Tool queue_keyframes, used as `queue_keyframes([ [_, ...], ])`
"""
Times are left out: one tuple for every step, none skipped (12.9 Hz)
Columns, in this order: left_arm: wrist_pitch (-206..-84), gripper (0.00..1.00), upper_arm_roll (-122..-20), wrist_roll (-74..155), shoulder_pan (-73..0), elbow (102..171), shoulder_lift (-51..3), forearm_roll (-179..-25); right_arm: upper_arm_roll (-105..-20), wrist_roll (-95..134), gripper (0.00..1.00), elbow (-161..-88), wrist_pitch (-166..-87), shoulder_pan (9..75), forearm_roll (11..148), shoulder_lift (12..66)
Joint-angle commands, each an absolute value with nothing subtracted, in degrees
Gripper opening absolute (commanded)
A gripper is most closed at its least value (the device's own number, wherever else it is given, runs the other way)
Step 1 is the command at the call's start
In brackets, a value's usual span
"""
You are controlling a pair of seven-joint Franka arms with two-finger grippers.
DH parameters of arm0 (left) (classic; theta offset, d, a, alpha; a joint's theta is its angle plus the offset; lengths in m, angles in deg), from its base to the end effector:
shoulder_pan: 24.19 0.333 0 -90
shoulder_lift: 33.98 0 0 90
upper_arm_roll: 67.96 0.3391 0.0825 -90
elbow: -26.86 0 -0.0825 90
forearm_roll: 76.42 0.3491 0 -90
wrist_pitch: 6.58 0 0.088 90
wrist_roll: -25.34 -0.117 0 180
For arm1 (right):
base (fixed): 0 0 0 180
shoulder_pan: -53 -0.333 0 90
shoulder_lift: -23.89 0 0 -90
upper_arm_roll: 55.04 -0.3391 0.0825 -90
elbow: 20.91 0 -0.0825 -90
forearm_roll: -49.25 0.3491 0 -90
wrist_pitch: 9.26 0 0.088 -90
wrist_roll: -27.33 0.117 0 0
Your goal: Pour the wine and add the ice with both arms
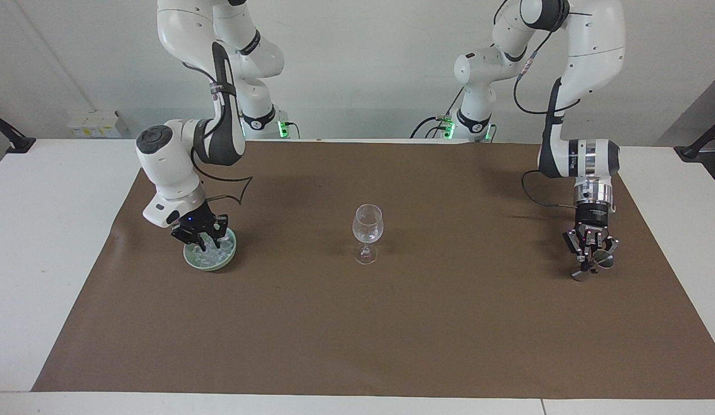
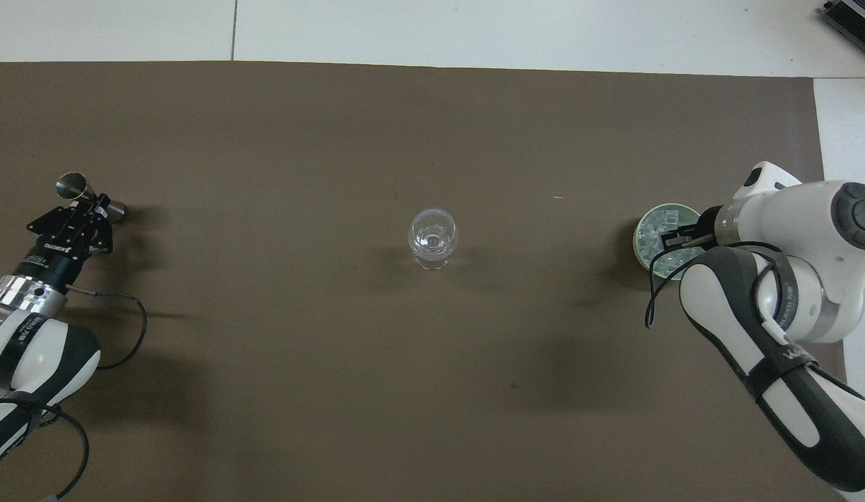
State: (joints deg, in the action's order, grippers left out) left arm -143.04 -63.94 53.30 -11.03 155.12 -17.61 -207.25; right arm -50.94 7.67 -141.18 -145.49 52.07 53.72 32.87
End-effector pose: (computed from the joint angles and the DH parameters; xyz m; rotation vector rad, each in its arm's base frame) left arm 0.5172 0.1460 0.2861 0.2820 1.9012 -0.1812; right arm 0.5578 -0.0284 0.3929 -3.0923 -0.3671 -0.2014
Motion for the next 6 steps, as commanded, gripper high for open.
queue_keyframes([
  [-142.02, 0.0, -64.71, 53.91, -10.04, 154.04, -16.67, -208.78, -51.0, 9.21, 0.0, -137.9, -140.24, 52.2, 55.58, 31.46],
  [-142.02, 0.0, -64.71, 53.91, -10.04, 154.04, -16.67, -208.78, -51.08, 11.05, 0.0, -136.85, -138.39, 52.2, 55.58, 30.93],
  [-142.02, 0.0, -64.71, 53.91, -10.12, 154.04, -16.67, -208.78, -51.43, 12.73, 0.0, -135.53, -136.37, 52.2, 55.58, 30.32],
  [-141.76, 0.0, -64.71, 53.91, -10.04, 154.04, -16.58, -208.78, -51.79, 15.0, 0.0, -133.78, -133.48, 52.2, 55.58, 29.87],
  [-141.24, 0.0, -64.71, 53.91, -10.04, 154.04, -16.58, -208.78, -52.4, 17.46, 0.0, -131.59, -129.97, 52.2, 55.58, 29.61],
  [-141.14, 0.0, -64.71, 53.91, -10.04, 154.04, -16.32, -208.78, -53.36, 19.92, 0.0, -129.39, -126.98, 52.2, 55.58, 29.26],
])
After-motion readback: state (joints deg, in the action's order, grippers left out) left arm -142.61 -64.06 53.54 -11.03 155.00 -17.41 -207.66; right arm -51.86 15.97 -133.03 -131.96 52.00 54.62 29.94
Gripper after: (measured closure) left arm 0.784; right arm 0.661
